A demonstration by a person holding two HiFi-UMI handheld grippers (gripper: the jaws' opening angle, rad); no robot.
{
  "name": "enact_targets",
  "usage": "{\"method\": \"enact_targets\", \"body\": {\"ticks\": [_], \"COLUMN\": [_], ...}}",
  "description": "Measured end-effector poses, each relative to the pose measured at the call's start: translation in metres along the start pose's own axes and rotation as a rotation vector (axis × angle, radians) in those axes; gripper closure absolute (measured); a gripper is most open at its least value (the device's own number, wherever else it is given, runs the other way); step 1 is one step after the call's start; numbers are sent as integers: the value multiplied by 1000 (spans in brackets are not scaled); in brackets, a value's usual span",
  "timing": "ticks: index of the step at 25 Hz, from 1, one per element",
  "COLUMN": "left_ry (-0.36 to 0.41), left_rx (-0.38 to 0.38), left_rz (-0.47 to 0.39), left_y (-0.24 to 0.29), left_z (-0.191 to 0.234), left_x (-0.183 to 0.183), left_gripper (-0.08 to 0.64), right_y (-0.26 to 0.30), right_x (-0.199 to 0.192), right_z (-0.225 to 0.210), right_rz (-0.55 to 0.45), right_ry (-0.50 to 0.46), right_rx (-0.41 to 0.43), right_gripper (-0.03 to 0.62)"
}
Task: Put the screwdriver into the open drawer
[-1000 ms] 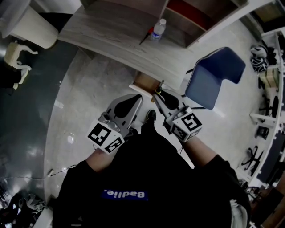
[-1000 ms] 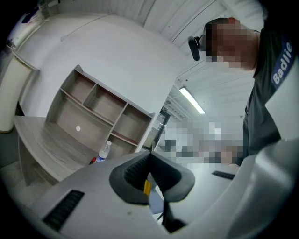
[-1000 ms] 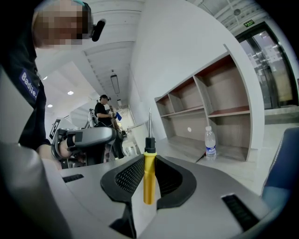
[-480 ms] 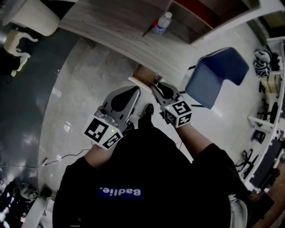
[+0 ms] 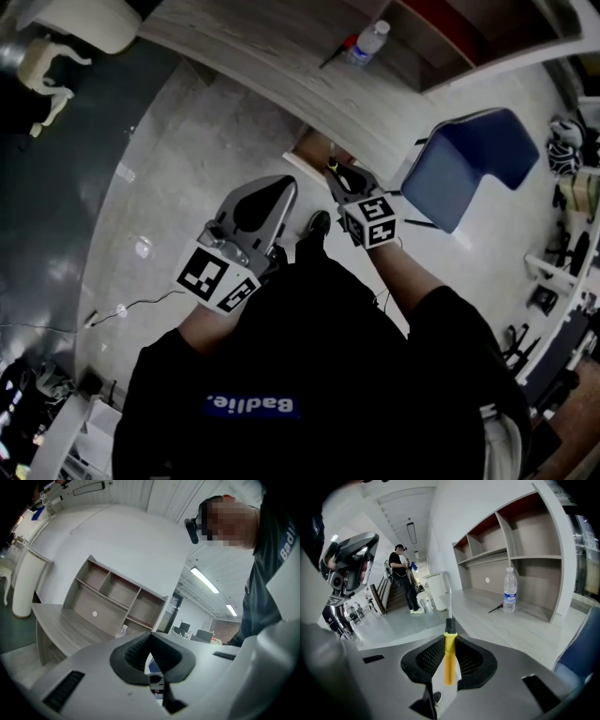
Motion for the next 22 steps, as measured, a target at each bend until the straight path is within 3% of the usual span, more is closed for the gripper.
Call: {"method": "enact_targets", "body": {"ticks": [10,22], "left_ry": [-17,-32], "left_rx": [25,45], "left_rz": [-16,-17], "left_y": [-4,-12], "left_z": [20,48], "left_x": [-2,-5], "left_gripper": [558,558], "right_y": [44,84], "right_x": [-34,-86], "right_z": [-1,-10], "right_rz": [112,248], "right_ry": [-53,-48], "right_rx": [6,-18], "right_gripper": [502,502]}}
Point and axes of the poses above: the fingertips, and each gripper's own axes: y forward along the fingers, z to its left, x out of its top, the point moved 1 cm from there along -y, backward along the fingers, and after that the axes turned 10 degrees about -y, right-handed, at the moved point
